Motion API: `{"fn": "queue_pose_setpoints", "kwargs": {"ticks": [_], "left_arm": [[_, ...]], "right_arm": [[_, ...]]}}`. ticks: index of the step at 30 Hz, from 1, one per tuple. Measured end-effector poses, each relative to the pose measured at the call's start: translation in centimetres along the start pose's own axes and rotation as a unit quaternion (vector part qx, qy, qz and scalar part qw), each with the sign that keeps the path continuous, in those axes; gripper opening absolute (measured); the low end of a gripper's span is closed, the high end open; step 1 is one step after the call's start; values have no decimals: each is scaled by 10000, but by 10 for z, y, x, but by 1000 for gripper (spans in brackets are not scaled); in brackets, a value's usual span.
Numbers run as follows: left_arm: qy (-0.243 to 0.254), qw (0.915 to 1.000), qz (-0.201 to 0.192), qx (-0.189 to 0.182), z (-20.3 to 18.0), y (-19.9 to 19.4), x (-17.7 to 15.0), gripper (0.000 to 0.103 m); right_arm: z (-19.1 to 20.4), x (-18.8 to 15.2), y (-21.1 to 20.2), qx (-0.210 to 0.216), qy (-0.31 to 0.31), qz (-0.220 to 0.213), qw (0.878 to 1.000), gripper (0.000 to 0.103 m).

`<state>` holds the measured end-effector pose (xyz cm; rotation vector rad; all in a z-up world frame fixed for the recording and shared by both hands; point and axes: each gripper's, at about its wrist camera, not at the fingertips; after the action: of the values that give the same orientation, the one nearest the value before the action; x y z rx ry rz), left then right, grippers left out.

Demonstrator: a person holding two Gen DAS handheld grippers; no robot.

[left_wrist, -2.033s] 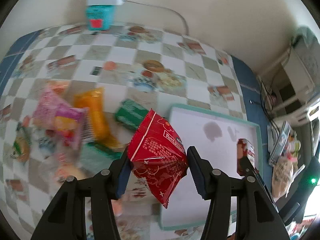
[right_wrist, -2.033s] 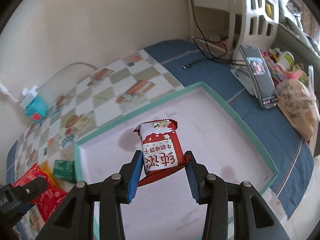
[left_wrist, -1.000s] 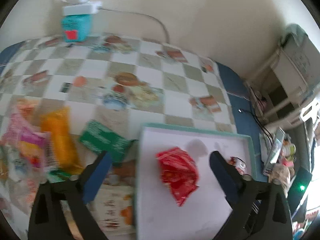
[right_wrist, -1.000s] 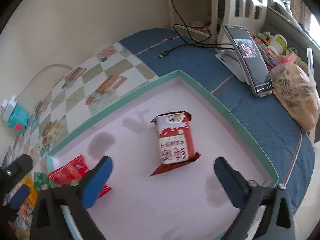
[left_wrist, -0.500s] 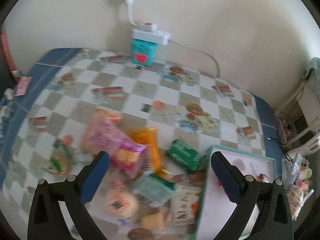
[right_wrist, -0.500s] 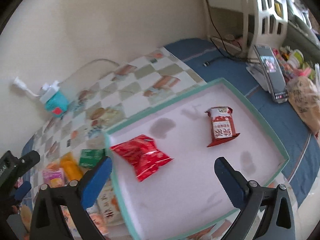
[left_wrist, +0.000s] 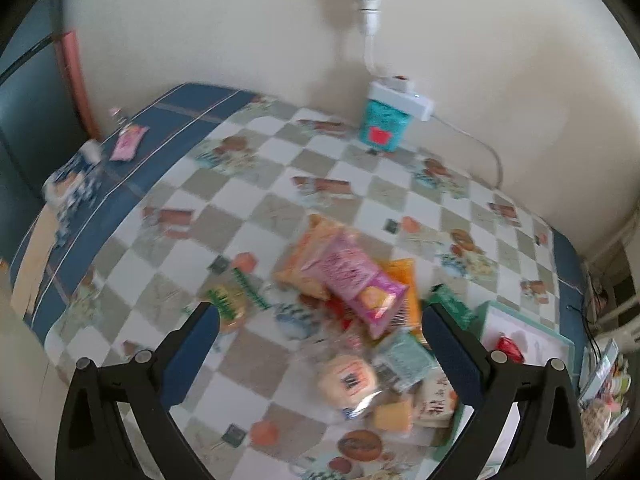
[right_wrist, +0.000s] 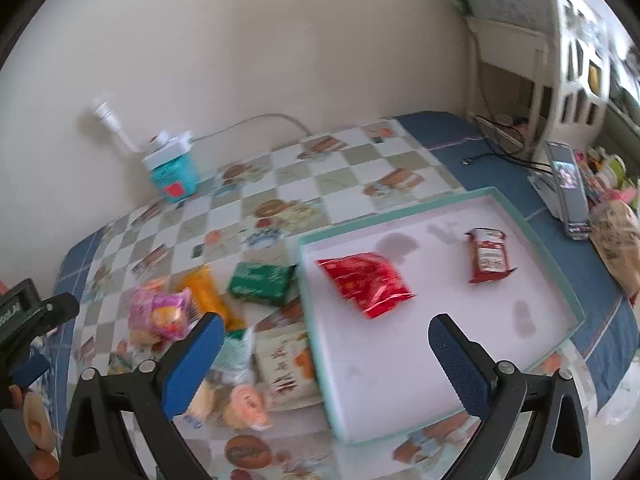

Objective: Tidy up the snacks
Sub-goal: 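Move both tools back over the snack pile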

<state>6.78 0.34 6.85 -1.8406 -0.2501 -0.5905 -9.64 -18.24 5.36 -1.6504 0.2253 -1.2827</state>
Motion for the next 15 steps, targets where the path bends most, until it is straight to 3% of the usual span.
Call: {"fn": "queue_pose_setpoints", "kwargs": {"ticks": [7,15], "left_arm": [[-812,9953,279,438,58,9,3,101],[-1350,9846,823,749,100,32,-4,101]], "right_arm": [[47,-16,-4,327,-488,72,9982,103],[78,-41,36,290,-927,1057,9896,103]]}}
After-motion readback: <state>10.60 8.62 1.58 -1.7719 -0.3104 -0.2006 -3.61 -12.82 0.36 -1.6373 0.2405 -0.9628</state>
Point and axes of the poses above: each gripper's, at about its wrist camera, not at the fingertips, and y roughly the way its jaws point, z to its left, x to its top, and after that the axes turned 7 degrees about -x, right-handed
